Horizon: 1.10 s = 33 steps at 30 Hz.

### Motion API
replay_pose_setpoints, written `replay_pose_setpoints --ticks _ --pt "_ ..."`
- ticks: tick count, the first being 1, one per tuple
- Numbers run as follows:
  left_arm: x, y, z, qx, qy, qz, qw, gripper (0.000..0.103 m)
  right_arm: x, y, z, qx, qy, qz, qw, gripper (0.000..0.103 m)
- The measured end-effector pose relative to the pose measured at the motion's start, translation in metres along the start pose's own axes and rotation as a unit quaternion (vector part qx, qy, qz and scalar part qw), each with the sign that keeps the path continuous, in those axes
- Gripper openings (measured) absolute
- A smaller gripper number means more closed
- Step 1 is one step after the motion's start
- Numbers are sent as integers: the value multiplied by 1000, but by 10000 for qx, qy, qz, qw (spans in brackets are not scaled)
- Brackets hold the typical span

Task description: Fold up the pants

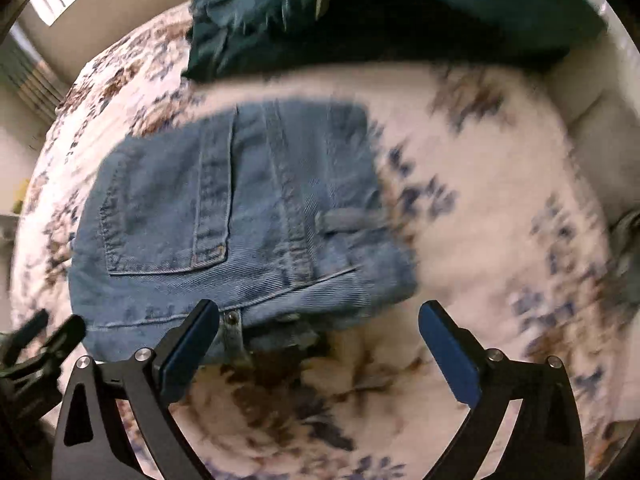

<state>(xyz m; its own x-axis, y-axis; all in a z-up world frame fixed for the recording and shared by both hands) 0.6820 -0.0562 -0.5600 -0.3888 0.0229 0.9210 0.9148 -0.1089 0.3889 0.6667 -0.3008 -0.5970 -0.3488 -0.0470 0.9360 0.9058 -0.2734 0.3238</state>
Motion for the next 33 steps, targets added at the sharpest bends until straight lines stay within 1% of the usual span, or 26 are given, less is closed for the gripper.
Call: replay_pose_setpoints --ticks 2,5,8,13,18,21,30,33 --pt "16 6 -4 -58 158 -62 9998 102 26 6 3 155 -222 -304 9992 102" --pt "42 11 -7 -109 405 -220 9989 102 57 9 5 250 -337 -503 9979 102" --pt "72 14 -9 -28 489 -353 9982 102 90 8 5 285 -348 -654 9968 102" --pt "127 7 -16 107 532 -512 9972 102 158 -9 2 258 -279 -868 9955 102" --pt "199 -11 -25 115 661 -811 9944 102 237 -33 4 351 -172 -1180 9922 102" --pt "242 -27 -28 172 673 -995 9926 102 289 -50 5 431 -110 -1343 9899 102" --pt "369 -83 -30 349 738 -1370 9872 102 441 -119 5 697 80 -1712 9827 102" --pt "410 -100 -29 396 640 -1477 9862 102 493 -144 11 868 72 -1871 9785 102"
Point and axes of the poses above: each gripper's, at about its wrist camera, not at the fingertips, and x roughly against the way its jaws point, z to its left, y to its top, the point moved 9 cm from there along -x, roughly the way its jaws point, and after that the axes turned 6 degrees about y, right-handed, at the moved point
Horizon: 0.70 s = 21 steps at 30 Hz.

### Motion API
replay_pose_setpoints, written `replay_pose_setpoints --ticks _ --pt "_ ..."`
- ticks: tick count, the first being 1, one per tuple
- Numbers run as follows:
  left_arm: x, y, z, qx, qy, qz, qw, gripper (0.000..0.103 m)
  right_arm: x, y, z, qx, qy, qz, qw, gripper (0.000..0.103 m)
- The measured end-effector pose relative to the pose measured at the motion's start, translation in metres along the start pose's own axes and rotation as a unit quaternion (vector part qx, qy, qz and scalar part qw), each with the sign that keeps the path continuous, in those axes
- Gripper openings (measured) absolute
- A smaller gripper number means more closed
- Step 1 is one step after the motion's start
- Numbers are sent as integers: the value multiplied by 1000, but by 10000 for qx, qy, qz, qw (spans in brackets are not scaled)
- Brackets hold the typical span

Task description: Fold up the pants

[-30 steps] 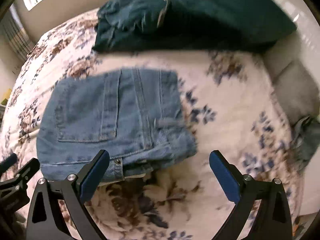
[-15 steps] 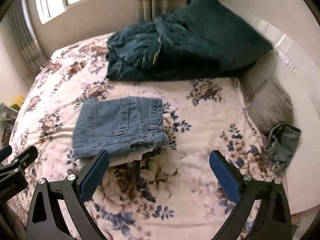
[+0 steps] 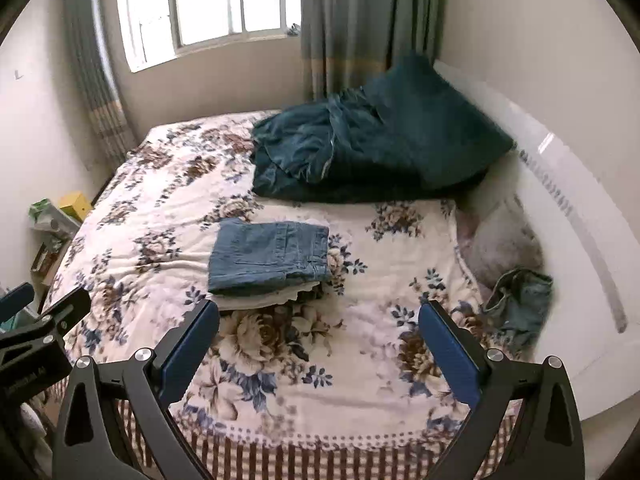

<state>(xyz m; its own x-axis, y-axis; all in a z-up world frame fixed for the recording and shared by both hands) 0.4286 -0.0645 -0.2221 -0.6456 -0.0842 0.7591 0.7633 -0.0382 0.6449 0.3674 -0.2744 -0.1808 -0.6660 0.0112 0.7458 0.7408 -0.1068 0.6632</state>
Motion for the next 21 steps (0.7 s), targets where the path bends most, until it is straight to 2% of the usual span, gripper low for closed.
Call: replay_pose_setpoints --ticks 9,14,21 --pt "105 -9 23 -64 -11 -348 9994 102 146 -9 26 139 44 -499 9986 102" --pt "142 -7 38 -20 -38 -564 9984 102 195 -14 36 72 185 -578 9981 102" --pt "164 -12 52 90 -93 -671 9977 102 224 -18 50 91 340 -620 9975 103"
Point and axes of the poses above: each gripper's, at about its wrist camera, not at the fingertips, and x roughly against the way its jaws point, z to its left, y to its top, the point moved 9 cm from there along -x, roughly the way its jaws point, and after that the axes turned 6 degrees about y, right-handed, at the moved point
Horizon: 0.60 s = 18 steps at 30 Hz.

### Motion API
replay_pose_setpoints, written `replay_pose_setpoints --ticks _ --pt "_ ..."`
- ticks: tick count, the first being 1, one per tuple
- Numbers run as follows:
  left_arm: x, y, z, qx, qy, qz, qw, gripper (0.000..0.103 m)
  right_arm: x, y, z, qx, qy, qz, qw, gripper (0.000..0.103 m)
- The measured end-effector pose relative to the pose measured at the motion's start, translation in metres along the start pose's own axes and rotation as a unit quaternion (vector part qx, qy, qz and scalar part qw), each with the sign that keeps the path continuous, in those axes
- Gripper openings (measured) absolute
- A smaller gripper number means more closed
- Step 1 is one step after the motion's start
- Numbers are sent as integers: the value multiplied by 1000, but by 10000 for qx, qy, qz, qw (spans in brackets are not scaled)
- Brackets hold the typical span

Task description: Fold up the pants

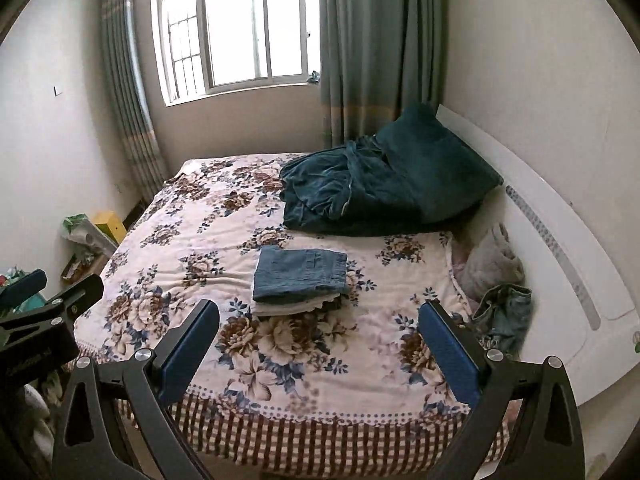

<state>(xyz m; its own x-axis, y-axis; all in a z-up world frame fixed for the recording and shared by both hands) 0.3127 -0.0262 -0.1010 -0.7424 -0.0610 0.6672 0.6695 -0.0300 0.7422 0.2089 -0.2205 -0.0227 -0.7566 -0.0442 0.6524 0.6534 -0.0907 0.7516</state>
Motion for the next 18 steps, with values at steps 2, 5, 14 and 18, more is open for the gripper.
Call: replay_pose_setpoints --ticks 2,5,14,18 --pt "-3 -2 2 35 -31 28 10000 103 -5 2 -1 -2 41 -17 10000 103" --pt "-12 -3 2 -16 -13 103 9999 103 -20 7 -5 -97 -35 4 9999 103" --pt "-50 2 -1 -150 232 213 9994 103 -73 20 -15 -45 -445 36 9990 103" --pt "-72 1 -3 -115 277 345 9990 103 -100 21 -17 12 -556 129 9984 103"
Point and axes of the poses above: each gripper's, at about its wrist camera, not at the fingertips, and x roughly against the way its jaws point, z to its left, y to its top, the point moved 9 cm from there along -x, roughly the way its jaws point, and after that the axes turned 6 degrees about y, right-handed, at the moved point
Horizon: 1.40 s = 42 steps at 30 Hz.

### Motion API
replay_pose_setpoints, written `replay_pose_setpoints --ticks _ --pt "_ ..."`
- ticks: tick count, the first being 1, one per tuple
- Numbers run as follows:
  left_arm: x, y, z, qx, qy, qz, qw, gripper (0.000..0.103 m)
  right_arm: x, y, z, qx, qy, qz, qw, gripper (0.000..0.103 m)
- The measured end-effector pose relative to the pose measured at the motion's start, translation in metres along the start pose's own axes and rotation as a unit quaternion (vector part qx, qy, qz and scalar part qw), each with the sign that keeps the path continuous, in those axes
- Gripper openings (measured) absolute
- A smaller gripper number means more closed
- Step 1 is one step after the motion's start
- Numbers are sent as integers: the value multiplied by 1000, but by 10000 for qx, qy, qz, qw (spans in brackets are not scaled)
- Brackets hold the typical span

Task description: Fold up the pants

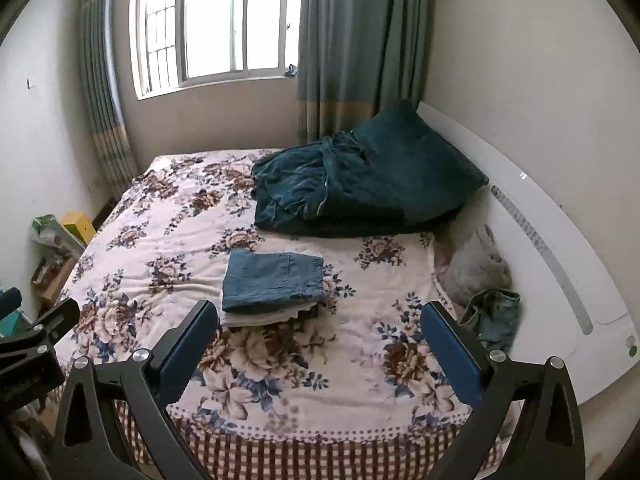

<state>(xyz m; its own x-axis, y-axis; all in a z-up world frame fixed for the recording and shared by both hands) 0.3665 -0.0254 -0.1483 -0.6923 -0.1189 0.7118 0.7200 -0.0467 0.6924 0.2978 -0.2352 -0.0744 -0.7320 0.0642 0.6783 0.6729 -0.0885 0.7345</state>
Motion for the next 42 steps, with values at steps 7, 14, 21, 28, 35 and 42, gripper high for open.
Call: replay_pose_setpoints --ticks 7,14,21,28,35,42 --pt "-20 1 -3 -14 78 114 9999 103 -35 -3 -2 6 -61 185 9998 103" --pt "-31 -1 -7 -7 82 164 9998 103 -51 -9 0 30 -35 232 9997 103" --pt "-36 -2 -8 -31 133 116 9998 103 -59 -16 0 25 -16 285 9996 103" --pt "-36 -4 -9 -29 136 132 9998 103 -56 -22 -2 35 -7 304 9995 103" --pt "-34 -3 -12 -9 78 104 9999 103 -54 -24 -3 10 42 332 9994 103" --pt "-33 -3 -13 -19 74 88 9999 103 -54 -24 -3 18 40 334 9994 103"
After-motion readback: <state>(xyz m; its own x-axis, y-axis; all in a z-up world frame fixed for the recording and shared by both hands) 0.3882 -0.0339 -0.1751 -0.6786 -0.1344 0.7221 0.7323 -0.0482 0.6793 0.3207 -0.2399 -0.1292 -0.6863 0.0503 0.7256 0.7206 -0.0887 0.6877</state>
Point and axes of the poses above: each gripper's, at about its wrist camera, not at the fingertips, and x roughly against the way its jaws point, z to its left, y to its top, the point moved 9 cm from there along -x, roughly the way its jaws point, and after that the axes turned 6 degrees about y, right-handed, at the moved point
